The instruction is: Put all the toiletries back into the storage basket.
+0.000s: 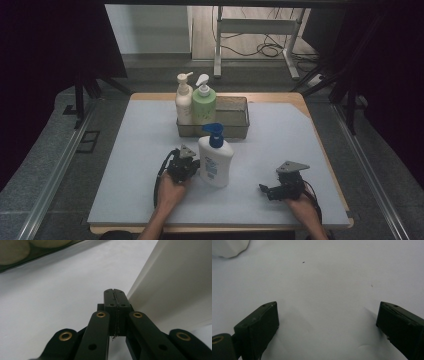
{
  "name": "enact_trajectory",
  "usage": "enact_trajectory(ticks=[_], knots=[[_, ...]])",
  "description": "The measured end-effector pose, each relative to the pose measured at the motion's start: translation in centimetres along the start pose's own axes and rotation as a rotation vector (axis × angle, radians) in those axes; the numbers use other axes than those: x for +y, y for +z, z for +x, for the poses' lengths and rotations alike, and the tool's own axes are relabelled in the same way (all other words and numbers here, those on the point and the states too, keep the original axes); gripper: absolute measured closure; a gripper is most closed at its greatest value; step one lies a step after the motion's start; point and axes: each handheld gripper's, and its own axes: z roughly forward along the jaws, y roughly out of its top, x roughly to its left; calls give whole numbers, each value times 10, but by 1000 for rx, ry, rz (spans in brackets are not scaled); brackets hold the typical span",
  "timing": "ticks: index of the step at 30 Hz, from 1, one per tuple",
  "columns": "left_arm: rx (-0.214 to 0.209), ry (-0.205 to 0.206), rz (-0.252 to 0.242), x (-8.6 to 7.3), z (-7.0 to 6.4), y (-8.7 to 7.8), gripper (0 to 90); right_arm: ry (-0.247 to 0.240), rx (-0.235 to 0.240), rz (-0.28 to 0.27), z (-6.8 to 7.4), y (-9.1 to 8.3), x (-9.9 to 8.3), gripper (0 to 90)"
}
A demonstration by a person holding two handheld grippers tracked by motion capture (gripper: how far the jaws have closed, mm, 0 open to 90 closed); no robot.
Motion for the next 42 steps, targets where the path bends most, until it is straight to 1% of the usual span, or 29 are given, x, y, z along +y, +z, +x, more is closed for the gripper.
enact_trajectory(ticks=[9, 11, 13, 17, 23, 30, 33, 37, 41, 42], knots=[[-38, 43, 21, 4, -19, 8, 891, 0, 0, 0, 0, 0, 0, 42], [-42, 60, 32, 5, -22, 10, 891, 0, 0, 0, 0, 0, 0, 42], [-43, 65, 35, 5, -24, 12, 891, 0, 0, 0, 0, 0, 0, 42], [-50, 64, 42, 3, -22, 15, 881, 1, 0, 0, 0, 0, 0, 43], [-33, 84, 50, 2, -22, 13, 859, 1, 0, 2, 0, 0, 0, 43], [-21, 72, 62, -3, -19, 12, 802, 2, 1, 3, 0, -1, 1, 50], [-12, 73, 59, -5, -18, 8, 762, 0, 9, -2, 0, -1, 1, 58], [-9, 77, 51, -6, -17, 1, 702, 3, 33, -11, -1, -3, 0, 66], [-11, 77, 43, -8, -16, -5, 632, 2, 36, -15, 0, -5, 0, 67], [-14, 82, 43, -9, -15, -6, 609, -1, 38, -17, 0, -6, 0, 67]])
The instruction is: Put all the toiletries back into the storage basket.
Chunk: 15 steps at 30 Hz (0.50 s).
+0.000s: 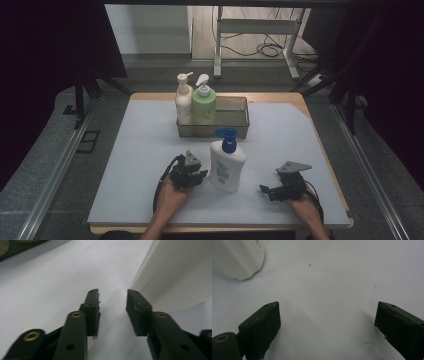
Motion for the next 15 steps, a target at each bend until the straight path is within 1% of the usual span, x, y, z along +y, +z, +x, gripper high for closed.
enact_trajectory(ticks=[3, 7, 10, 13, 15], knots=[[11, 11, -2, -2, -1, -5, 536, -10, 8, -6, 1, -1, 1, 66], [14, 7, -16, -4, -2, -12, 477, -35, 30, -4, 4, -2, 2, 59], [24, 2, -23, -7, -2, -17, 415, -49, 39, -15, 6, -3, 3, 45], [45, 23, -10, -12, -2, -21, 331, -57, 46, -23, 9, -5, 5, 38], [55, 26, -6, -15, -2, -22, 286, -63, 48, -24, 10, -5, 6, 36]])
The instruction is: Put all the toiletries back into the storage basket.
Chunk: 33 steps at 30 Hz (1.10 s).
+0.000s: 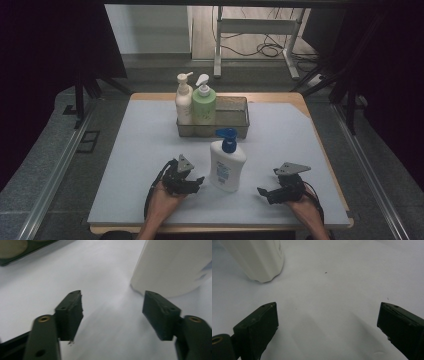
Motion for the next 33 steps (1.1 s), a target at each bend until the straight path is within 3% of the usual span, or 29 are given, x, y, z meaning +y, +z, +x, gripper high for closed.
enact_trajectory(ticks=[9, 21, 33], knots=[[8, -22, -13, -9, 0, -4, 138, -7, 32, -5, 7, -5, 7, 0], [11, -42, 6, -26, 2, -10, 122, -12, 53, -81, 13, -16, 20, 0], [16, -55, 24, -36, 3, -3, 122, -38, 108, -112, 29, -20, 47, 0]])
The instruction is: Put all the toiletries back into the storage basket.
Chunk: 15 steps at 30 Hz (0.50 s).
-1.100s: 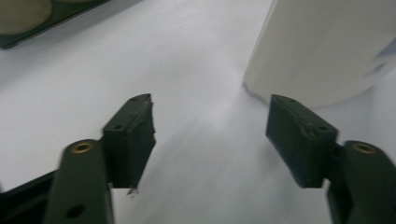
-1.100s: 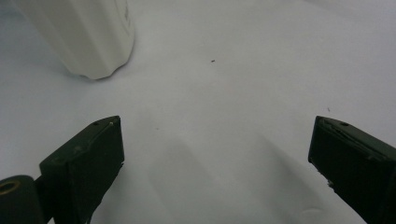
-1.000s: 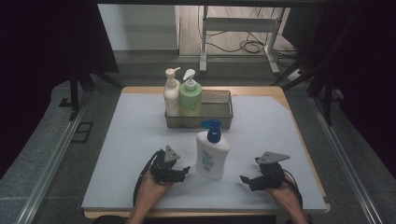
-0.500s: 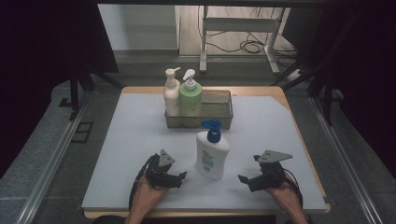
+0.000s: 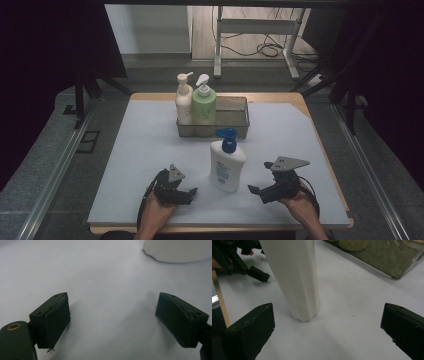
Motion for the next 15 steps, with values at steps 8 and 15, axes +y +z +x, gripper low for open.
enact_trajectory(ticks=[8, 15], knots=[[-1, -6, -2, 0, 0, 0, 121, 25, 9, -24, 6, 6, 16, 15], [0, -7, -3, 0, 0, 0, 121, -13, 15, -19, 15, 15, 34, 58]])
